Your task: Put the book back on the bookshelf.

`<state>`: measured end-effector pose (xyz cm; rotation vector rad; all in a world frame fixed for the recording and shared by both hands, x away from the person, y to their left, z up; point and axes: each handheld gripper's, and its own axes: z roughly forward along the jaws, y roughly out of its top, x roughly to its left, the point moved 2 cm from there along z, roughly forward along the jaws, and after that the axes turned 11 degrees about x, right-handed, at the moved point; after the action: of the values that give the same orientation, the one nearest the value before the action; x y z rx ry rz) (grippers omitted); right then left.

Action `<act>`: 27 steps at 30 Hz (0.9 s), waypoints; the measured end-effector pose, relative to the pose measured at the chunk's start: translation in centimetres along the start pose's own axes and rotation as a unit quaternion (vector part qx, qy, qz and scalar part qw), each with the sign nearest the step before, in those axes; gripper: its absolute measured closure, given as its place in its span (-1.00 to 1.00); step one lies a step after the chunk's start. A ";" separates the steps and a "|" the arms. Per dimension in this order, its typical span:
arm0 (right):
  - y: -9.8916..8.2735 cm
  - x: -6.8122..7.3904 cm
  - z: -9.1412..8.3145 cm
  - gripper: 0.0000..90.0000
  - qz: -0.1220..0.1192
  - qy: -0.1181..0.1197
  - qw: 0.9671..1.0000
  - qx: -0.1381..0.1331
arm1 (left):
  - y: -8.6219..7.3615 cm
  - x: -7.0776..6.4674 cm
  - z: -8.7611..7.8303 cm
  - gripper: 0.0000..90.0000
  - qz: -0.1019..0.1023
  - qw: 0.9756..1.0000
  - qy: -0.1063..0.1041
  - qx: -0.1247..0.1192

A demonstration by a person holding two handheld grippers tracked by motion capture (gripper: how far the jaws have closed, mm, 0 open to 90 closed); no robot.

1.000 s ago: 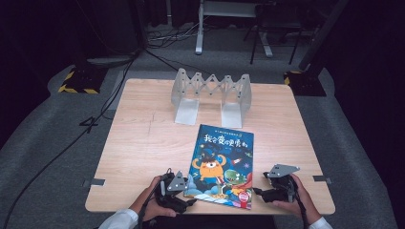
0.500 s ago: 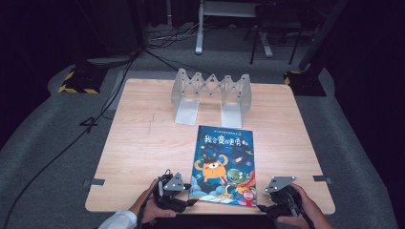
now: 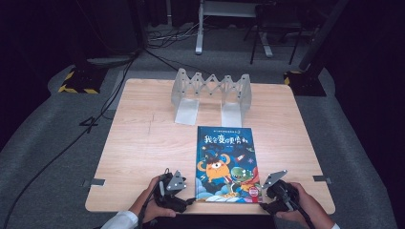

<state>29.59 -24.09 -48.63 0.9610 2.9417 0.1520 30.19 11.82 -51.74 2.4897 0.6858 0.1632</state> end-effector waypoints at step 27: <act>1.3 0.5 -0.3 0.61 -0.029 0.007 0.998 0.050 | 0.1 1.6 0.2 -0.52 0.001 1.000 0.005 -0.008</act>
<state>29.91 -22.73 -48.16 0.8872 3.0125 0.0096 31.70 12.43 -51.88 2.4770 0.6831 0.1811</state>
